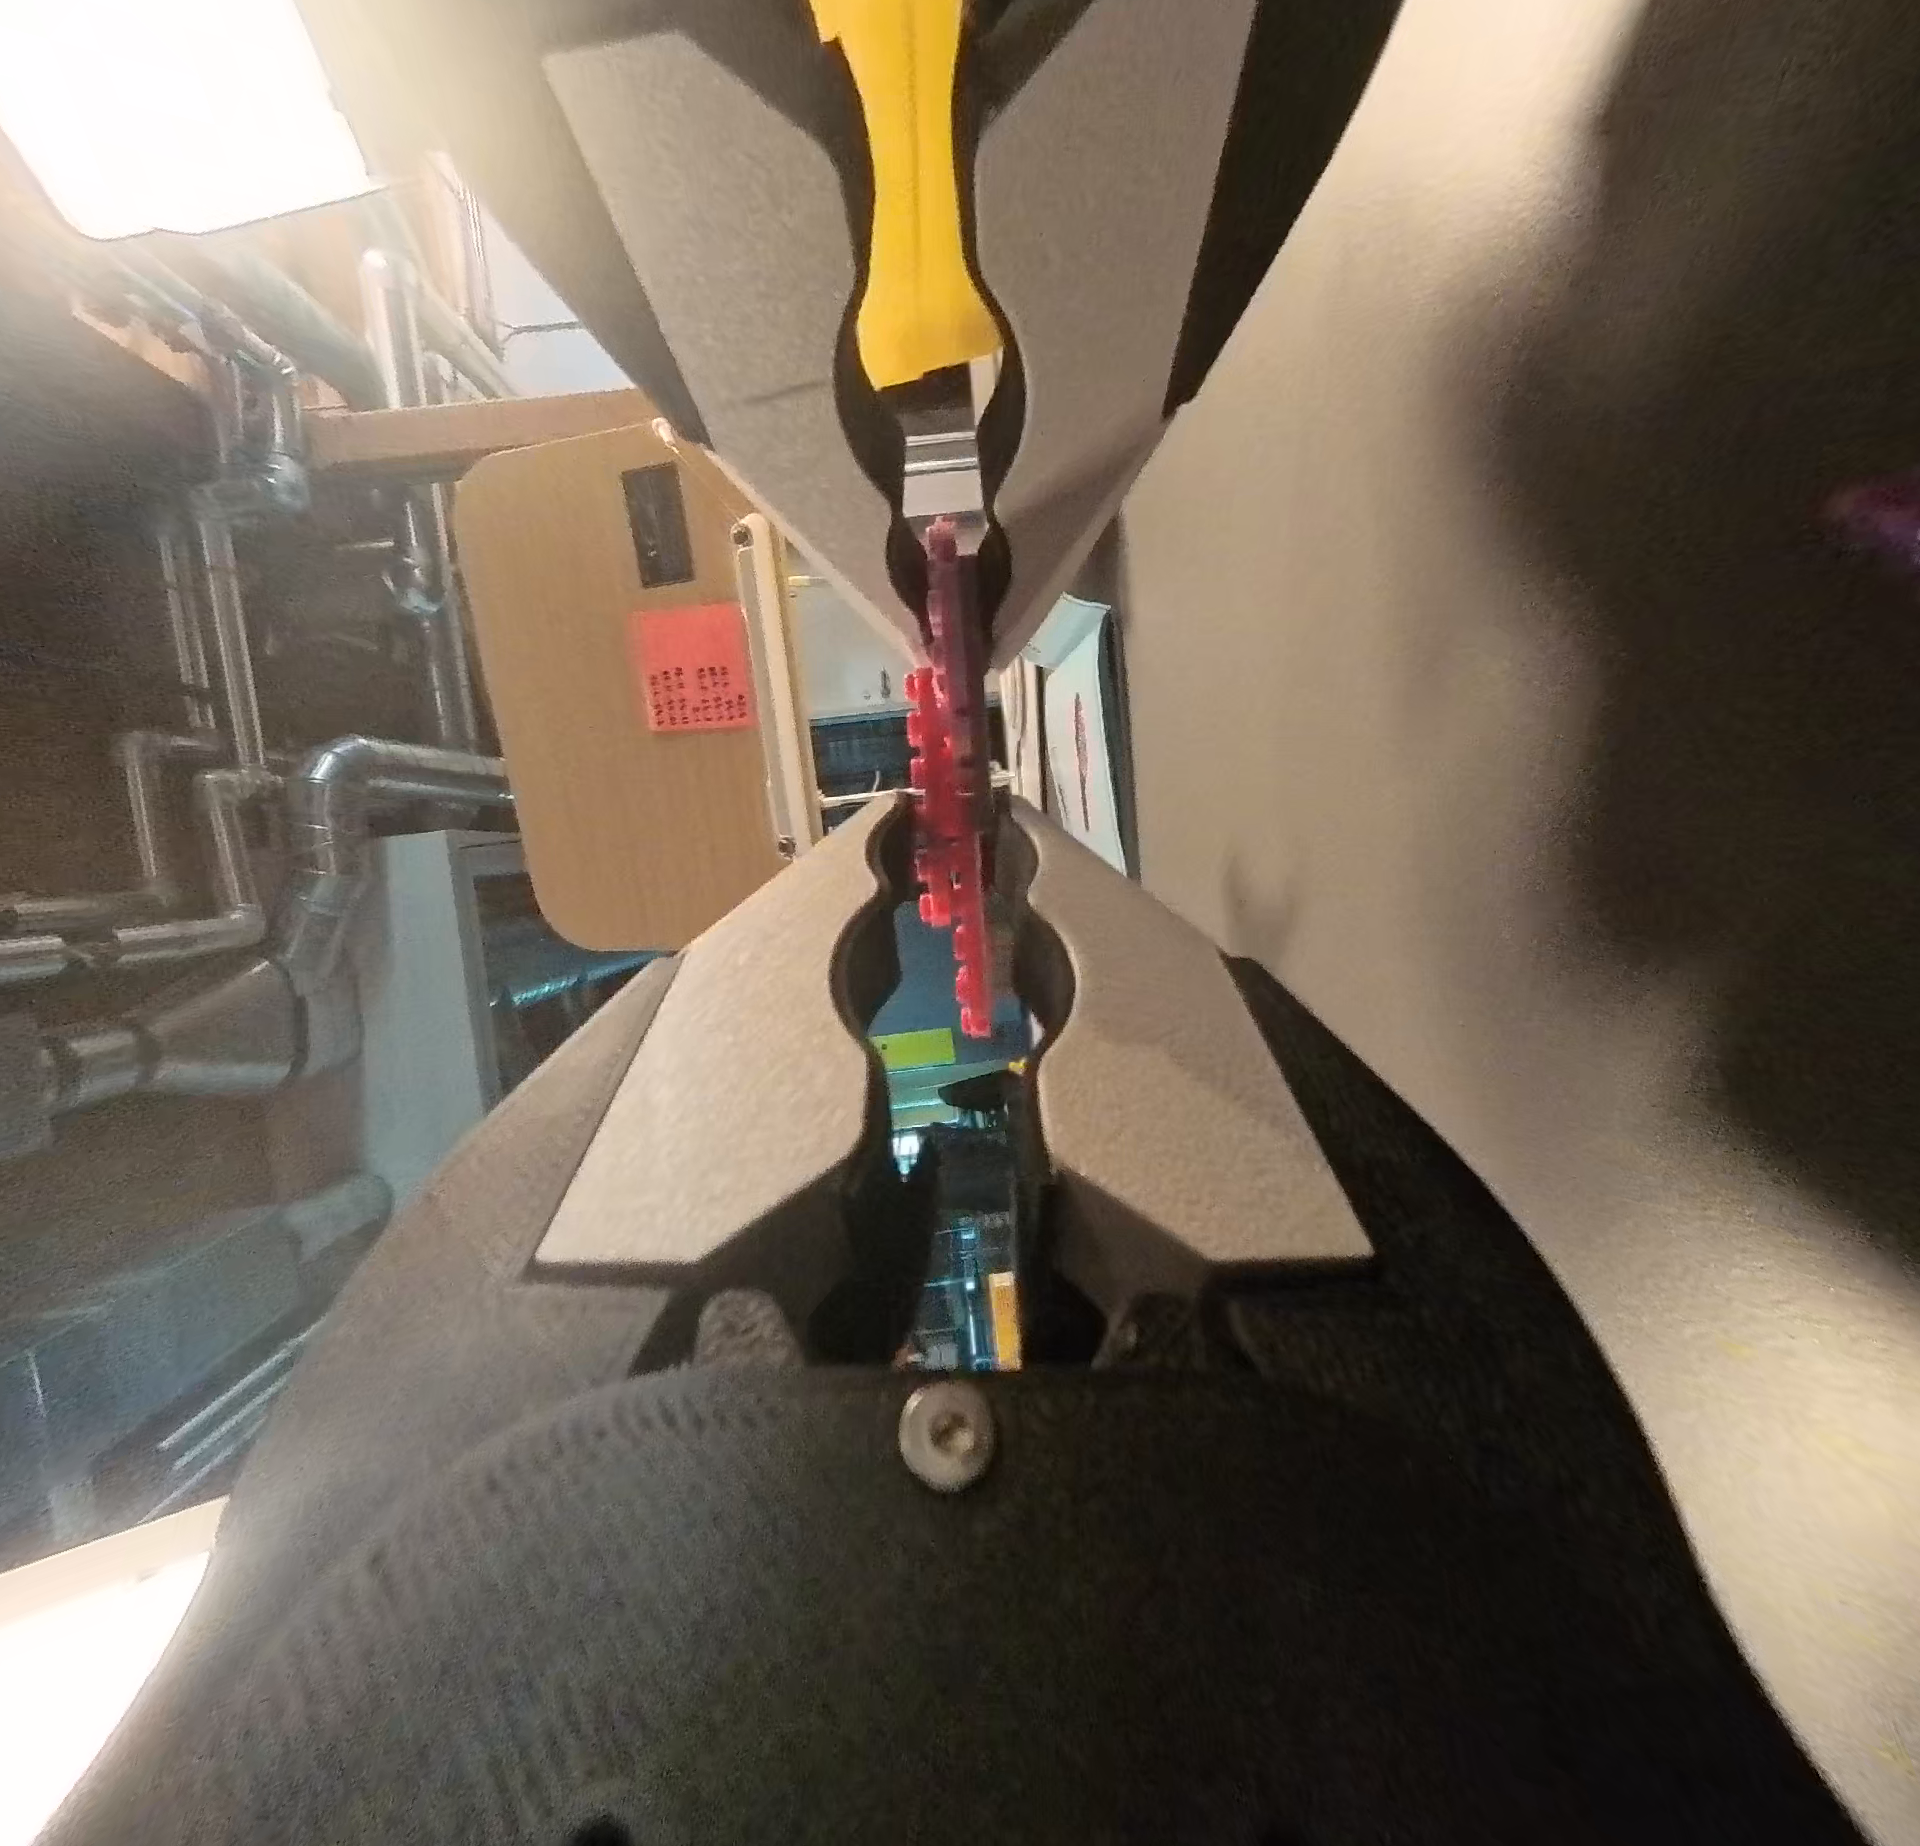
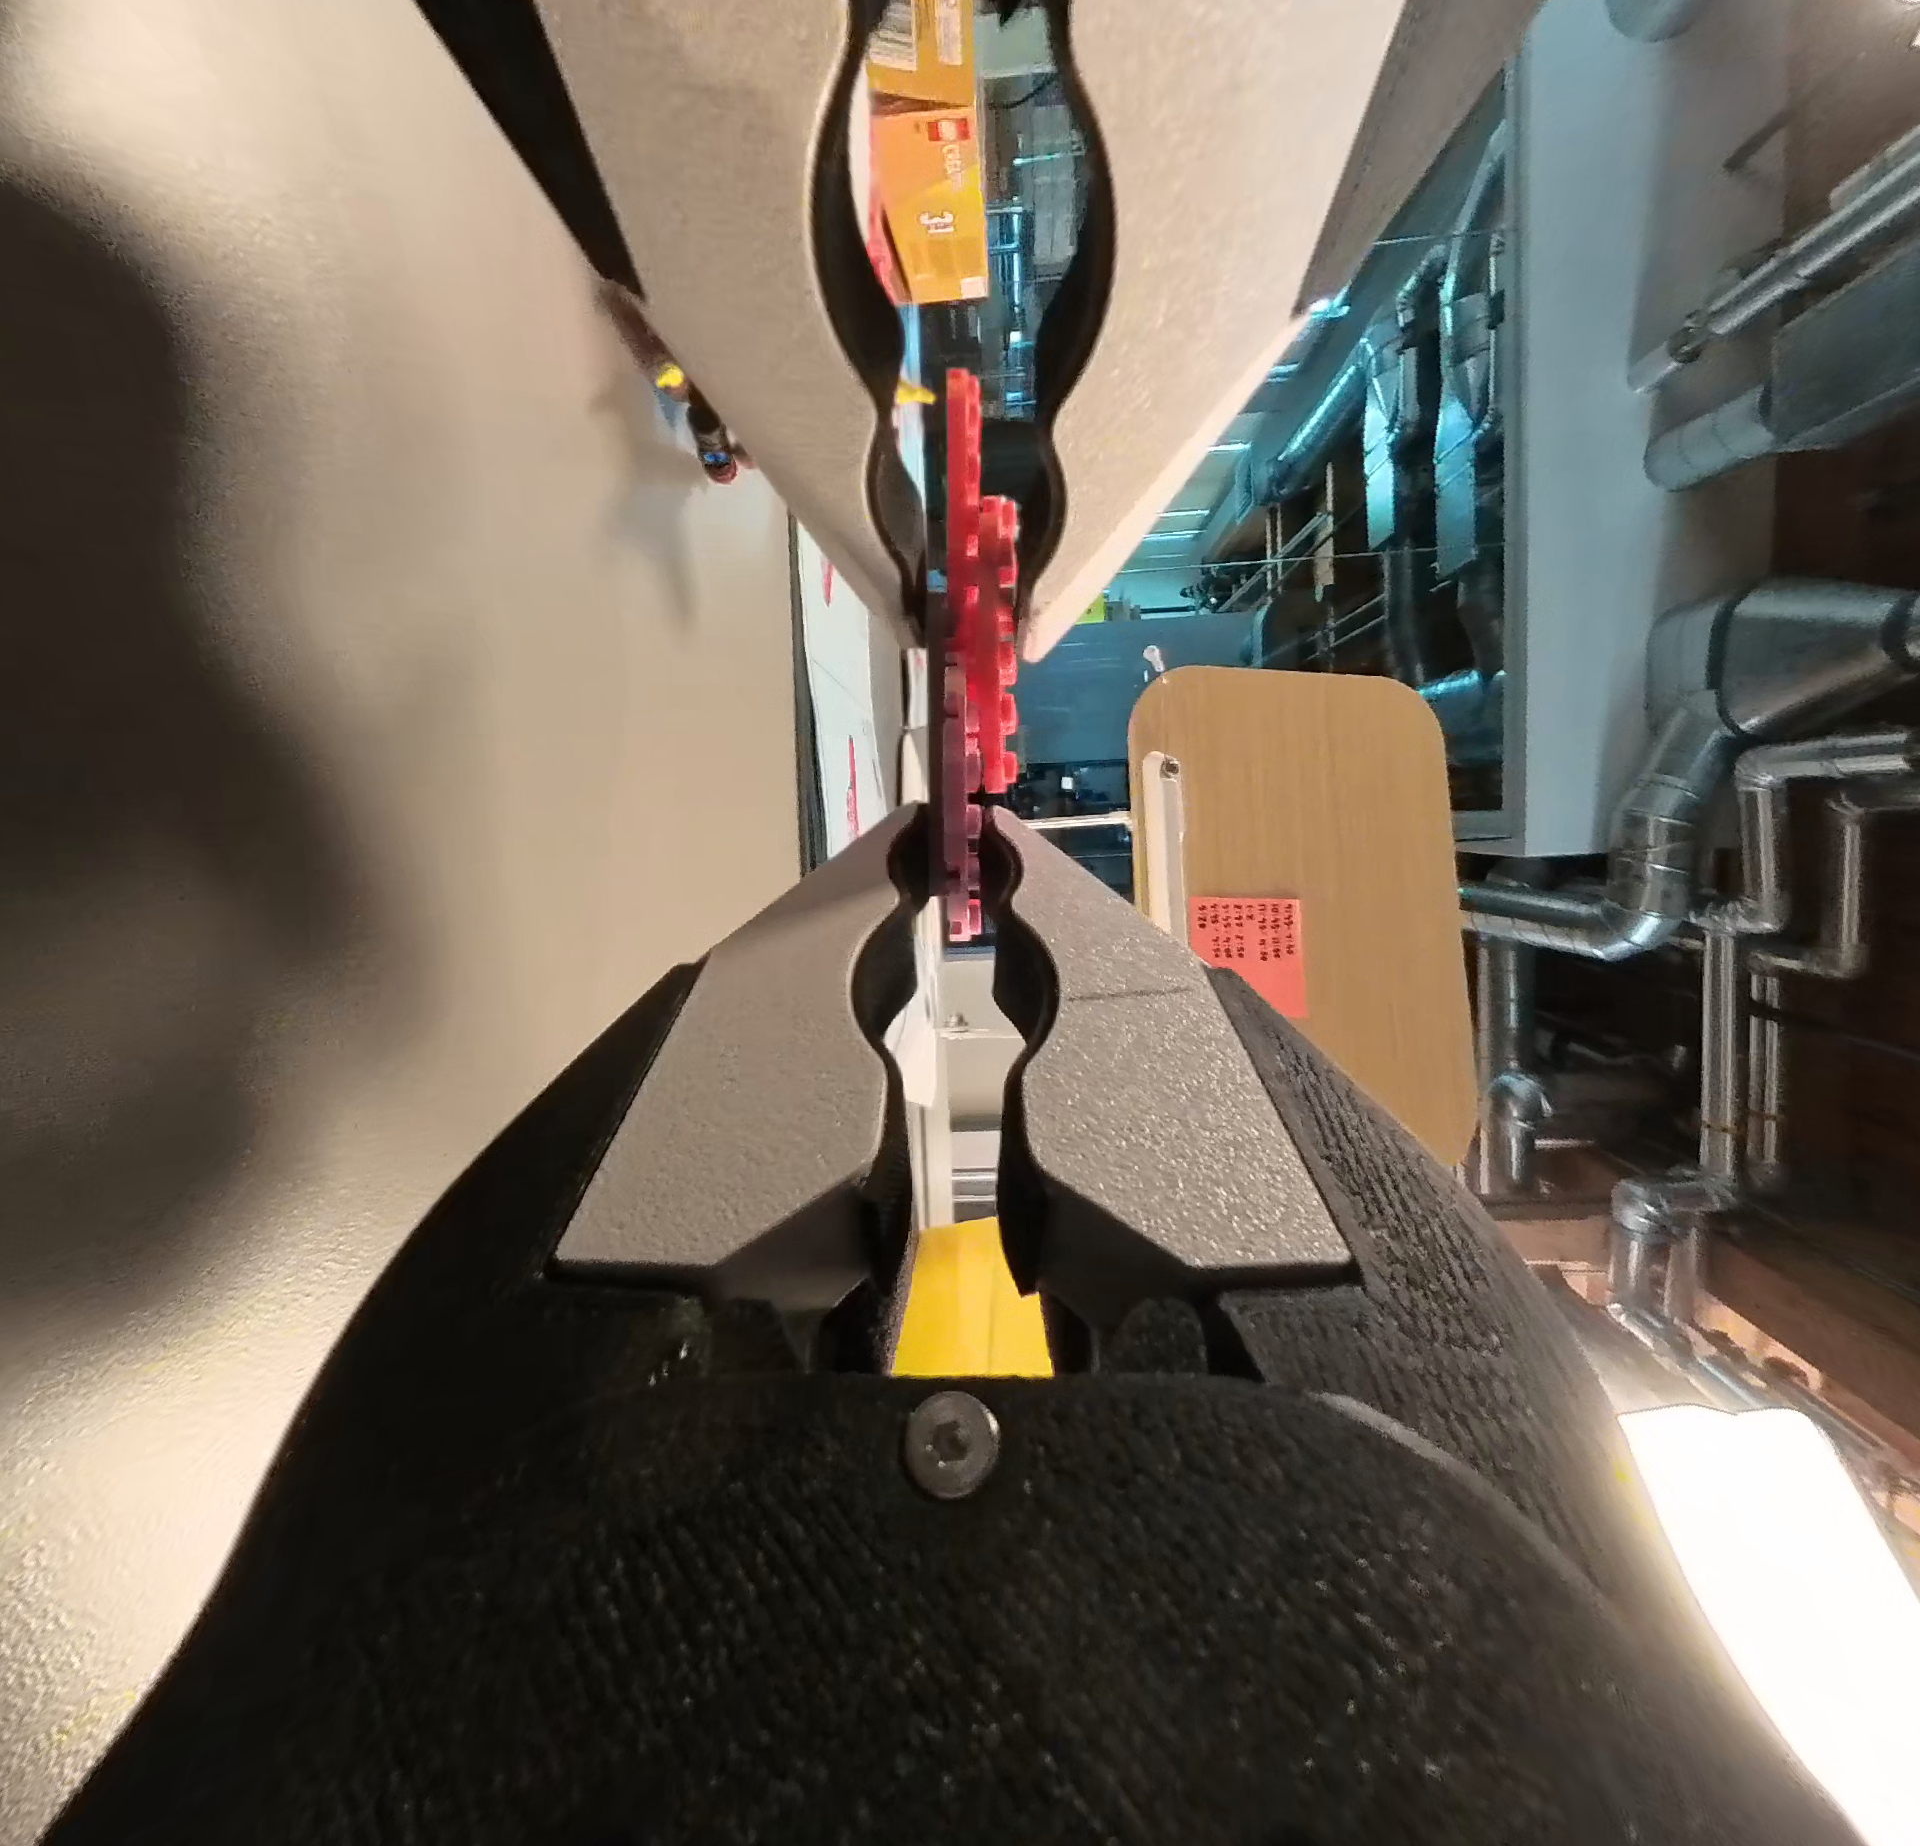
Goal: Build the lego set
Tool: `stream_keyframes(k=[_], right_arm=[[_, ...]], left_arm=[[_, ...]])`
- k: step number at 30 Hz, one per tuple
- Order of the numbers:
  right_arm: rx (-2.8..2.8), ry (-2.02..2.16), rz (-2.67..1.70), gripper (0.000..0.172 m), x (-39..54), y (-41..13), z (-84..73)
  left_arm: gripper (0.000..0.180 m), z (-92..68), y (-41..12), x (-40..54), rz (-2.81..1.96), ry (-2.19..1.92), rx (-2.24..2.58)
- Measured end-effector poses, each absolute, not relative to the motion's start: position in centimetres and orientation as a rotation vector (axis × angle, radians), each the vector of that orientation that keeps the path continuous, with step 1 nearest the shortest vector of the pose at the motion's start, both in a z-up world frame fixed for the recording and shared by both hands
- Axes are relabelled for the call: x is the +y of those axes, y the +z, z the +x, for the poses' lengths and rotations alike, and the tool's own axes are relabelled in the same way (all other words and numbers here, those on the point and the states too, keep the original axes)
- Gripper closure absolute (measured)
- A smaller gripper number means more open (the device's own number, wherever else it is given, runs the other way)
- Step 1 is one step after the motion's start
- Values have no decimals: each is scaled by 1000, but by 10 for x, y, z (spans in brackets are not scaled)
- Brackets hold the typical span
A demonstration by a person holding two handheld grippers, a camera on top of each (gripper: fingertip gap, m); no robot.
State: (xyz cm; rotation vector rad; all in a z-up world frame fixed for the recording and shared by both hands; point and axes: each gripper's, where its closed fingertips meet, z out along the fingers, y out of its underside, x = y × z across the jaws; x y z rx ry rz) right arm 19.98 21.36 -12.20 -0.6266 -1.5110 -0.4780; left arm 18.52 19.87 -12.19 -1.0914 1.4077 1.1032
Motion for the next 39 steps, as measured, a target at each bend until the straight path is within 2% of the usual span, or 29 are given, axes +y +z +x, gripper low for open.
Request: stream_keyframes(k=[39], right_arm=[[-1466,-520,-604,166,212,-116,205]], left_arm=[[168,192,-117,189,-1038,1122,1411]])
